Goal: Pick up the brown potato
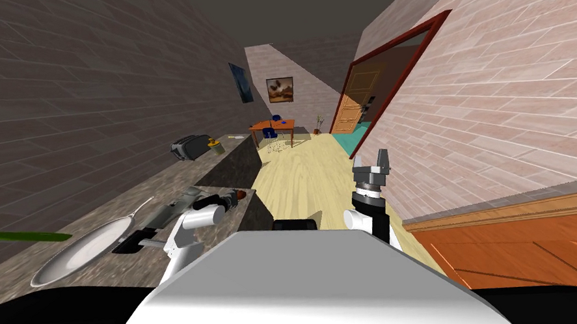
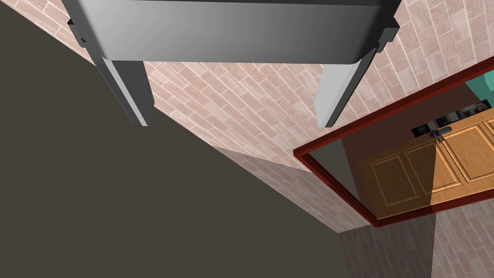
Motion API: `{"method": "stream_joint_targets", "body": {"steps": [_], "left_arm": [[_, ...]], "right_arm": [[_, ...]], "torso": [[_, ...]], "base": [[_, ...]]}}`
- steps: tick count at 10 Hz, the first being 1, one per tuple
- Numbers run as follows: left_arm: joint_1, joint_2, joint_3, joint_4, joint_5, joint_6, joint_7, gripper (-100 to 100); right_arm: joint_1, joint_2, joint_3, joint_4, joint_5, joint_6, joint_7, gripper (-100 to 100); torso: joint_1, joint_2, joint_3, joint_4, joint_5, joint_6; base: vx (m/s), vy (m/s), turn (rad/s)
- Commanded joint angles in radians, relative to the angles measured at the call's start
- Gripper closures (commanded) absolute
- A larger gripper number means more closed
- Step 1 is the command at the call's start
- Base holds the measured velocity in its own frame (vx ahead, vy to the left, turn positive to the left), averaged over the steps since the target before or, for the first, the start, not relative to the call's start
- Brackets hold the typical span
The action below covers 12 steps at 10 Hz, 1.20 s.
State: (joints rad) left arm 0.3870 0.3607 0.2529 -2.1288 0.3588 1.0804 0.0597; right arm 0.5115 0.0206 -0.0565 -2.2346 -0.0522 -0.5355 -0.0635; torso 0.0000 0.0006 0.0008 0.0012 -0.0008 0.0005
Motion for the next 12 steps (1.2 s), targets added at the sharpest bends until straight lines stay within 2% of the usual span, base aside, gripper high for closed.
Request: {"method": "stream_joint_targets", "body": {"steps": [1, 4, 5, 6, 12], "left_arm": [[0.0, 0.0, 0.0, 0.0, 0.0, 0.0, 0.0, 100], [-0.001, 0.0, 0.001, -0.001, 0.0, -0.001, 0.0, 100], [-0.001, 0.0, 0.001, -0.001, 0.0, -0.001, 0.0, 0], [0.042, 0.002, 0.001, -0.046, 0.019, -0.003, -0.01, 100], [0.156, 0.002, 0.002, -0.162, 0.063, -0.006, -0.035, 100]], "right_arm": [[0.0, 0.0, 0.0, 0.0, 0.0, 0.0, 0.0, 0], [0.0, 0.0, 0.0, 0.0, 0.0, 0.0, 0.0, 0], [0.0, 0.0, 0.0, 0.0, 0.0, 0.0, 0.0, 0], [0.0, 0.0, 0.0, 0.0, 0.0, 0.0, 0.0, 0], [0.0, 0.0, 0.0, 0.0, 0.0, 0.0, 0.0, 0]], "torso": [[0.0, 0.0, 0.0, 0.0, 0.0, 0.0], [0.0, 0.0, -0.001, -0.001, 0.001, 0.0], [0.0, 0.0, -0.001, -0.001, 0.001, -0.001], [0.0, 0.0, -0.001, -0.001, 0.001, -0.001], [-0.001, -0.004, -0.003, -0.002, 0.0, -0.001]], "base": [[0.0, 0.0, 0.0], [0.0, 0.0, 0.0], [0.0, 0.0, 0.0], [0.054, 0.003, 0.137], [0.063, -0.005, 0.08]]}}
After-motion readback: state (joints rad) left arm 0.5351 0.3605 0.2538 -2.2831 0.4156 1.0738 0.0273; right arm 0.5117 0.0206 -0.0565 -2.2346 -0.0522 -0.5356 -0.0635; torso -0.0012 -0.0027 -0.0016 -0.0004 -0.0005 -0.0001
